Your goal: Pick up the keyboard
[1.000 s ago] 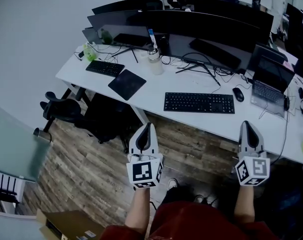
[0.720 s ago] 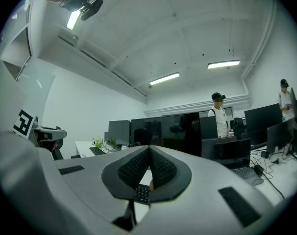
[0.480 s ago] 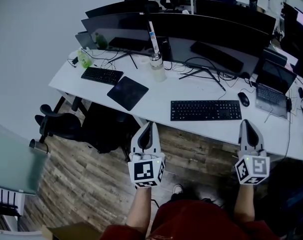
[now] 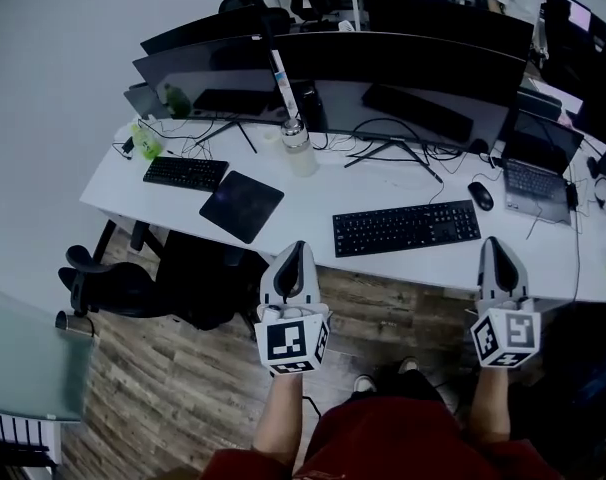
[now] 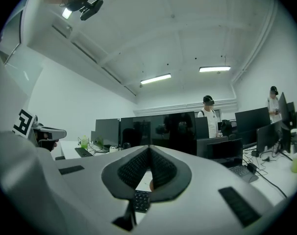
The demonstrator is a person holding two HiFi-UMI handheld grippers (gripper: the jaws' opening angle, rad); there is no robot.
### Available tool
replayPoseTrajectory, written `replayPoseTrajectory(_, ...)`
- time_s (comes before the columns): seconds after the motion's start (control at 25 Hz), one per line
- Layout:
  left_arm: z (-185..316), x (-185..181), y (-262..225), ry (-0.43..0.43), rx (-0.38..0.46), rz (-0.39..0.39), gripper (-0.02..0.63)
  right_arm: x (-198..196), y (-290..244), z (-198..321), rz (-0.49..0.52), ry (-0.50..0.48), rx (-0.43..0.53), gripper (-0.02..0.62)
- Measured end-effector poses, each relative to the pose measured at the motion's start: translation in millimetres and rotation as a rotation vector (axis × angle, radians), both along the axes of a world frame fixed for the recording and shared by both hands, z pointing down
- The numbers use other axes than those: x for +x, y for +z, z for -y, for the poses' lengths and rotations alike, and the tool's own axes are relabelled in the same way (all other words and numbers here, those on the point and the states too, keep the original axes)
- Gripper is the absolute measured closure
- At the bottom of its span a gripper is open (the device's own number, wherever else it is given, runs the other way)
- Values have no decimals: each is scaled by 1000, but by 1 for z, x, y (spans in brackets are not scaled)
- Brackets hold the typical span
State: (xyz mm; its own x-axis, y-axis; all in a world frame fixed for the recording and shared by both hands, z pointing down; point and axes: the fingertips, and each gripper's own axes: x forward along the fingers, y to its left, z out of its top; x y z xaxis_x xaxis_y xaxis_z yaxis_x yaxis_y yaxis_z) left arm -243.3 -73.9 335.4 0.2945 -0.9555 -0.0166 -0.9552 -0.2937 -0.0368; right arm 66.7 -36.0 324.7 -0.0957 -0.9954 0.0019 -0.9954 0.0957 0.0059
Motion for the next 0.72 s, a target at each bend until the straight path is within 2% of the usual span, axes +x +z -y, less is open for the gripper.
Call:
replayPoseTrajectory(0.24,36,23,1,23,2,8,600,27,5,30,20,35,3,597)
replayPoseTrajectory(0.72,128,81,-27,-7,41,43,600,98,-14,126,21,30,43,597)
